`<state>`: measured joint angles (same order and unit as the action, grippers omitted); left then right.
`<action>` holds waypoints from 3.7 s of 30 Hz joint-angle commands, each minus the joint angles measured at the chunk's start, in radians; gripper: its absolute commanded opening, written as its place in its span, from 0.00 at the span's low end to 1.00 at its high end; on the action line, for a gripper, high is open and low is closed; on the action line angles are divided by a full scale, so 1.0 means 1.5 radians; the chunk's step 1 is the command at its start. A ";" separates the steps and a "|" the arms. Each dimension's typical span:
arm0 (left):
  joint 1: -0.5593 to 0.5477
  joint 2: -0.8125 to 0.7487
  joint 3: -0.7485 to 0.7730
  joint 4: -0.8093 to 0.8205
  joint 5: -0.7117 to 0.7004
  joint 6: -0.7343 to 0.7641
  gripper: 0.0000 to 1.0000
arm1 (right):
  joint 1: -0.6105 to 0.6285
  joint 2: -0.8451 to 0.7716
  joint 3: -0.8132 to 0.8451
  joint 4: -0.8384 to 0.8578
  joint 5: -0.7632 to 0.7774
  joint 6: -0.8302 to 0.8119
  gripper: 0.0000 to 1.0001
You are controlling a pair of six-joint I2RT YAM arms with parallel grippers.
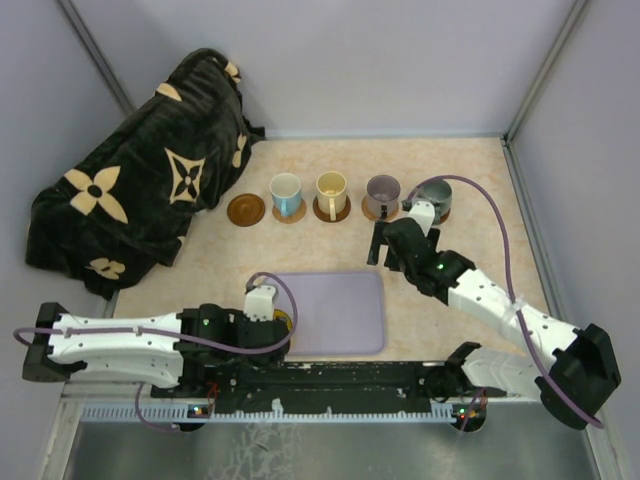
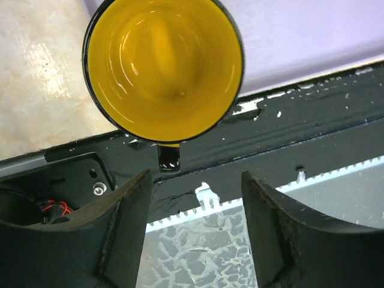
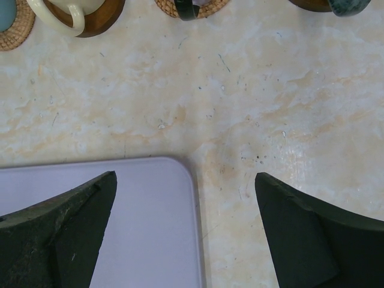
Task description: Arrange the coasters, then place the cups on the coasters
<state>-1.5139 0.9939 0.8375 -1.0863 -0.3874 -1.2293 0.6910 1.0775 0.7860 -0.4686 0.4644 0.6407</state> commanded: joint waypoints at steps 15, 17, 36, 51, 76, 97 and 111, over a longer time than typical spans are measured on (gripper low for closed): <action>-0.010 -0.020 -0.096 0.046 -0.089 -0.071 0.54 | -0.006 -0.017 0.010 0.016 -0.018 0.024 0.99; -0.010 -0.013 -0.101 0.055 -0.085 -0.069 0.52 | -0.006 -0.017 0.010 0.016 -0.016 0.025 0.99; -0.010 0.010 -0.161 0.102 -0.071 -0.074 0.37 | -0.006 0.000 0.006 0.020 -0.028 0.024 0.99; -0.010 0.079 -0.102 0.114 -0.108 0.000 0.04 | -0.006 -0.009 -0.032 0.035 -0.034 0.029 0.99; 0.031 0.093 0.028 0.014 -0.323 0.034 0.00 | -0.005 -0.034 -0.081 0.053 -0.025 0.029 0.97; 0.604 0.078 -0.113 0.775 -0.097 0.697 0.00 | -0.006 -0.034 -0.104 0.066 -0.011 0.015 0.96; 0.773 0.301 0.028 0.852 0.036 0.756 0.00 | -0.006 -0.037 -0.100 0.058 -0.015 0.018 0.96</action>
<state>-0.3931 1.4212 0.7963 0.0402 -0.3916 -0.1421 0.6907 1.0306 0.6270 -0.4095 0.4198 0.6727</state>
